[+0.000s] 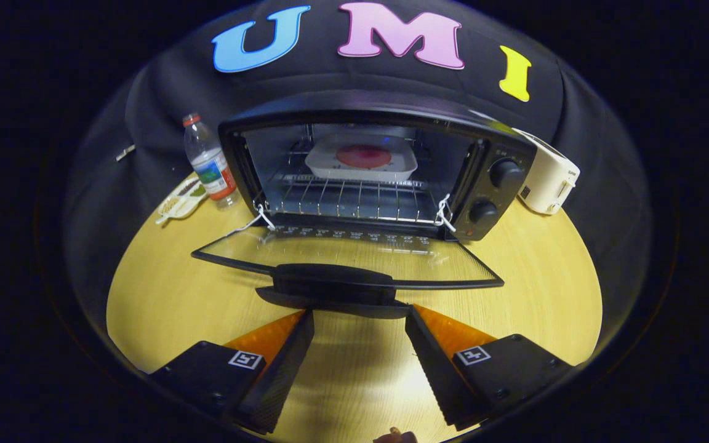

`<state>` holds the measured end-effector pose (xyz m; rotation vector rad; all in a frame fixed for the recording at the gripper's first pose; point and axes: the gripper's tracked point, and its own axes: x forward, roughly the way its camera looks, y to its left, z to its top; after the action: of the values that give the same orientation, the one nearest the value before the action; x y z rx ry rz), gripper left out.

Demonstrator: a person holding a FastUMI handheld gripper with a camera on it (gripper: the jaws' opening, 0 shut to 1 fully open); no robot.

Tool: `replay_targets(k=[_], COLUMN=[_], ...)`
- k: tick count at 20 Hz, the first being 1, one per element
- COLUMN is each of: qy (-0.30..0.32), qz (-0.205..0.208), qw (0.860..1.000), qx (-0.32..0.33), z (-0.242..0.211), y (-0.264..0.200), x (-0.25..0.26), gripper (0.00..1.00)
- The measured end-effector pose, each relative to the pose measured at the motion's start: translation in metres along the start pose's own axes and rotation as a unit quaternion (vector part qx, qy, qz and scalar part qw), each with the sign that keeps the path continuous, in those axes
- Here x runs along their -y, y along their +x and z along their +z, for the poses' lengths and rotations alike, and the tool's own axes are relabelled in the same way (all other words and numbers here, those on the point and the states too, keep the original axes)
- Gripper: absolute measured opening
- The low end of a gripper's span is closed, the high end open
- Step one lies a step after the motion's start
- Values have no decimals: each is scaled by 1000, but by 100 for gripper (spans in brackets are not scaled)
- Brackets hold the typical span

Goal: Open the toaster oven, put the food inside, and close the toaster oven door.

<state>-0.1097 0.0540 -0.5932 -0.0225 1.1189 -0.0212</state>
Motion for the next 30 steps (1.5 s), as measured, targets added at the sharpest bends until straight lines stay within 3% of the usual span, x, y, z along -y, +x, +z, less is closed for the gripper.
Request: replay_targets(k=[4, 9, 14, 20, 23, 26, 28, 30], qy=[10, -18, -25, -6, -14, -8, -13, -21], qz=[-5, 4, -28, -68, -82, -69, -65, -59], qw=[997, 996, 992, 976, 962, 944, 924, 893], qx=[78, 92, 121, 205, 262, 322, 376, 446], z=[40, 42, 43, 89, 129, 177, 215, 258], y=[-22, -54, -103, -217, -286, -350, -398, -448], x=[5, 14, 79, 176, 211, 222, 224, 215], gripper=[98, 98, 99, 99, 99, 99, 99, 98])
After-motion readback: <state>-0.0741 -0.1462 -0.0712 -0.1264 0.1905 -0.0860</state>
